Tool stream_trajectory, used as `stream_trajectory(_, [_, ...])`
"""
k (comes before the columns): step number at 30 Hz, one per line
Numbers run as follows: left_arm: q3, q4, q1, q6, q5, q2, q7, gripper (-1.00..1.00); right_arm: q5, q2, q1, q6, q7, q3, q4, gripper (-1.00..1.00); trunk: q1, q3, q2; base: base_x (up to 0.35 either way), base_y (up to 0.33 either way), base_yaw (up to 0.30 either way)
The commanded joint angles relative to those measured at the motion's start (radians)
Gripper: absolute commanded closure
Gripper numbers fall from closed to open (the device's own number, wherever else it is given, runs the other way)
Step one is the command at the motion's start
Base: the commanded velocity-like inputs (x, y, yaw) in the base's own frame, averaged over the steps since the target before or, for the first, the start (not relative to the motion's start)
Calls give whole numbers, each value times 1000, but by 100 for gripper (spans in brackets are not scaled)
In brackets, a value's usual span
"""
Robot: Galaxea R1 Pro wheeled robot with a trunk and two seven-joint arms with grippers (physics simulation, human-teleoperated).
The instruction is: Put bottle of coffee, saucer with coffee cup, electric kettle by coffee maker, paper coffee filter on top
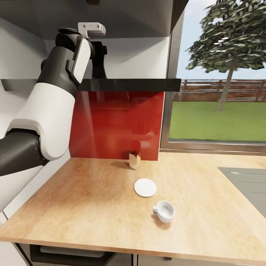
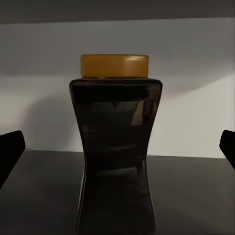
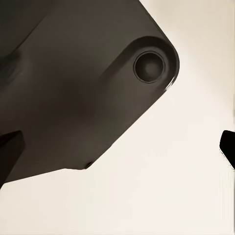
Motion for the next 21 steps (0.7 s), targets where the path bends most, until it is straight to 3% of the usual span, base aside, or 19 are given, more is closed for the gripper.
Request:
stream_trajectory(1, [0, -1, -1, 4, -2, 0, 2, -100, 0, 0, -1, -5, 0, 2, 1, -100, 0, -1, -1, 202, 0, 0])
stream_trajectory(21, [0, -1, -1, 4, -2, 0, 2, -100, 17, -2, -1, -4, 0, 2, 1, -100, 0, -1, -1, 63, 0, 0])
